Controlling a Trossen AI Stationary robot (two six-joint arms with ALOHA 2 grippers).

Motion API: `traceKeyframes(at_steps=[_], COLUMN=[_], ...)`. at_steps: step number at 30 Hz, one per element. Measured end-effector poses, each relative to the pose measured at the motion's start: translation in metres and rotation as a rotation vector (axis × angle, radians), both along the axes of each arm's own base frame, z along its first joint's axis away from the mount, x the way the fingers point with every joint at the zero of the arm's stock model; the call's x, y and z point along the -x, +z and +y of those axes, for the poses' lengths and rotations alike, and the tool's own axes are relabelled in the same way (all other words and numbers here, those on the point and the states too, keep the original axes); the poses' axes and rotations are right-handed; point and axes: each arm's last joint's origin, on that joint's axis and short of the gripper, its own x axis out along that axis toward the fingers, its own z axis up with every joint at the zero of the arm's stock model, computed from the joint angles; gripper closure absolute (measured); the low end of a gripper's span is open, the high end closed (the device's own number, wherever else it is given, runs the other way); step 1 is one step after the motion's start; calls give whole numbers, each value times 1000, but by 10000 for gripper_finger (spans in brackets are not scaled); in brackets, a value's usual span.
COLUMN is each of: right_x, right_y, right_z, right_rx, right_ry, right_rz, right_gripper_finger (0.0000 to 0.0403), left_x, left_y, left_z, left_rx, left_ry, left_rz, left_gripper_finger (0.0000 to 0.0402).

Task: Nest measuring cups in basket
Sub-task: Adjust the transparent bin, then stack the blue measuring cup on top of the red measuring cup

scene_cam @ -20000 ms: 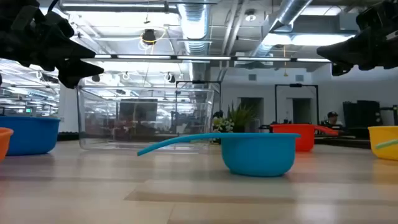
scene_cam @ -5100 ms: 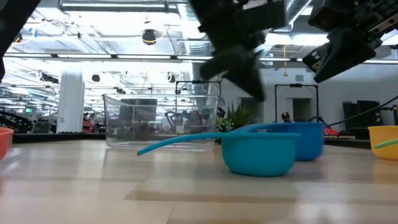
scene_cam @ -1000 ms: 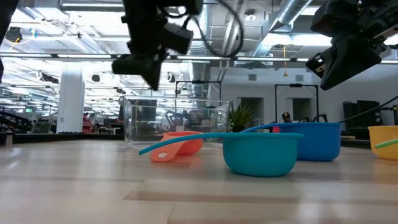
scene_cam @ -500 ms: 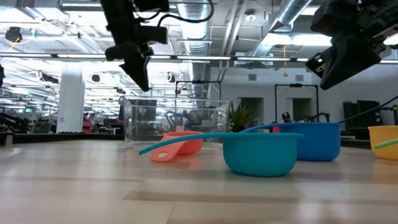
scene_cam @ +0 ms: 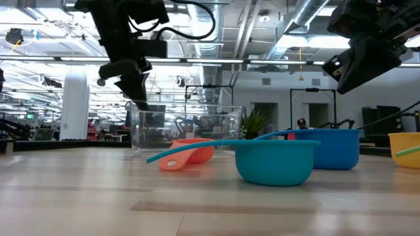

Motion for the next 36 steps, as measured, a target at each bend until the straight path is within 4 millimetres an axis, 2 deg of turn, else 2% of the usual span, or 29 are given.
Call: traceKeyframes(at_steps=[24,29,32,36], right_x=[0,0,0,0], right_y=[0,0,0,0], right_z=[0,0,0,0], right_rx=[1,1,1,1], right_ry=[0,0,0,1], right_rz=[1,1,1,1], right_gripper_finger=[372,372,372,372], left_x=[26,29,29,23], left_y=[-6,-5,-1,20], left_z=[-27,-34,-37,-43], left_rx=[18,-45,-151,-169], left_ry=[108,114,110,79], left_rz=[199,203,160,105], left_gripper_finger=[401,401,401,401])
